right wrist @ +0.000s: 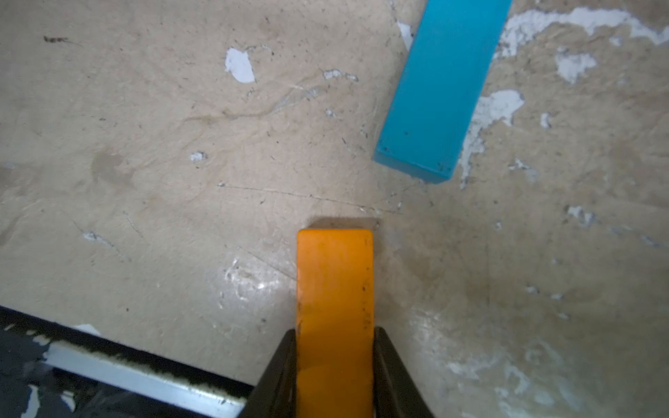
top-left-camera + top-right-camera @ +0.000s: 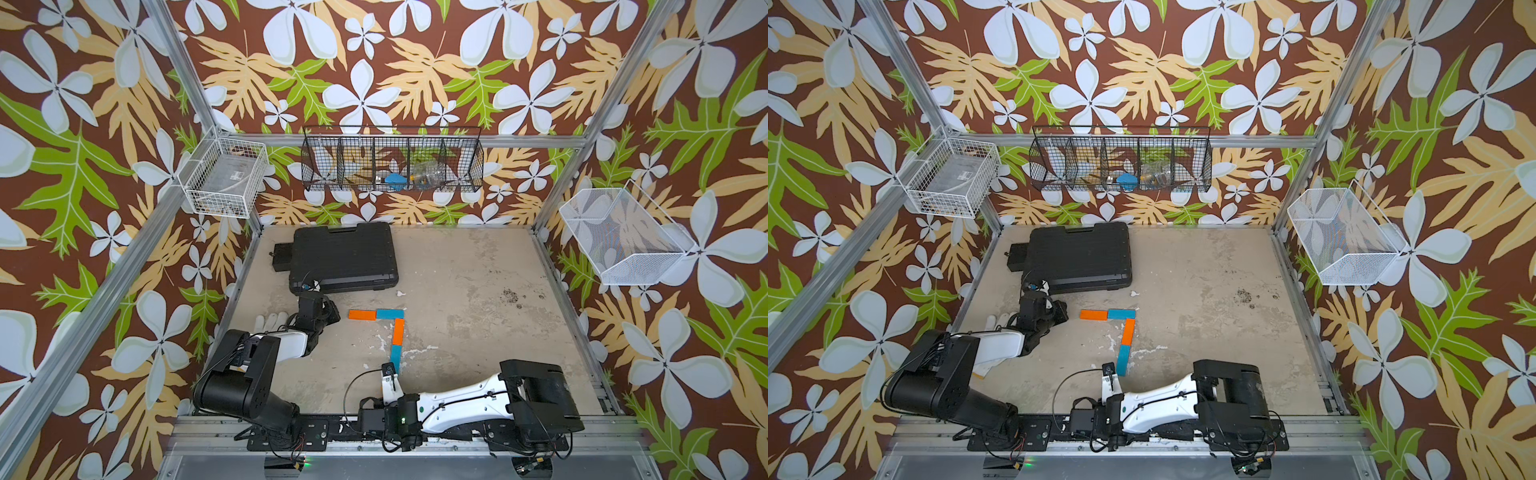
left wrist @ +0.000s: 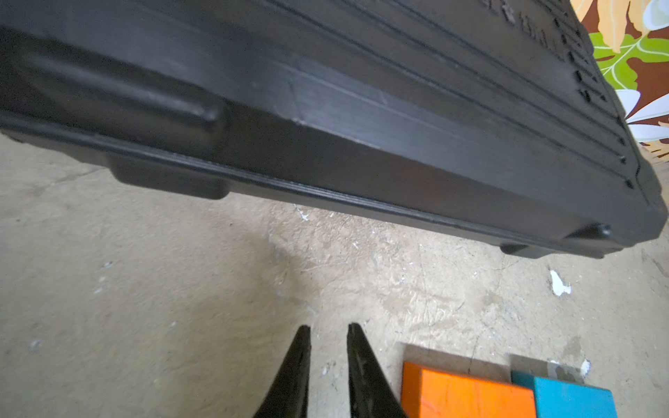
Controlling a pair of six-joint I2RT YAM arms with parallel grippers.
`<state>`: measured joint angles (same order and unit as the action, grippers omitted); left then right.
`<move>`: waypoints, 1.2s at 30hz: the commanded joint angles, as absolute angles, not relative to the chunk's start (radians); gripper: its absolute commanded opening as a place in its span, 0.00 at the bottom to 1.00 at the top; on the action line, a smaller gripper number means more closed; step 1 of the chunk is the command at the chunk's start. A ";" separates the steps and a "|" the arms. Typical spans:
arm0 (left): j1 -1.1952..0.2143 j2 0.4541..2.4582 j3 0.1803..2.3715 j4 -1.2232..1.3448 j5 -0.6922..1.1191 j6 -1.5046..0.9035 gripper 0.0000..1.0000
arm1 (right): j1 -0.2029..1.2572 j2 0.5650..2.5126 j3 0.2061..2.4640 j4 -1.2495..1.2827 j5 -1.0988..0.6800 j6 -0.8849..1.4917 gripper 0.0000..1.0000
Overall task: Assemble the number 7 with building blocks
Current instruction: Adjust the building block at the center of the board.
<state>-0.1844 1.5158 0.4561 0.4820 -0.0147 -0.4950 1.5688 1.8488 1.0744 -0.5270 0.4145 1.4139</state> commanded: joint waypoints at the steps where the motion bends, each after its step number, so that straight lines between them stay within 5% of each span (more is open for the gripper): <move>1: -0.181 1.512 0.456 0.476 -0.016 -0.491 0.22 | 1.578 1.810 1.057 -0.615 0.349 1.504 0.08; 9: -0.182 1.510 0.452 0.476 -0.018 -0.492 0.22 | 1.580 1.684 0.978 -0.584 0.384 1.565 0.09; 36: -0.180 1.528 0.463 0.479 -0.007 -0.499 0.22 | 1.496 1.799 1.020 -0.498 0.344 1.534 0.14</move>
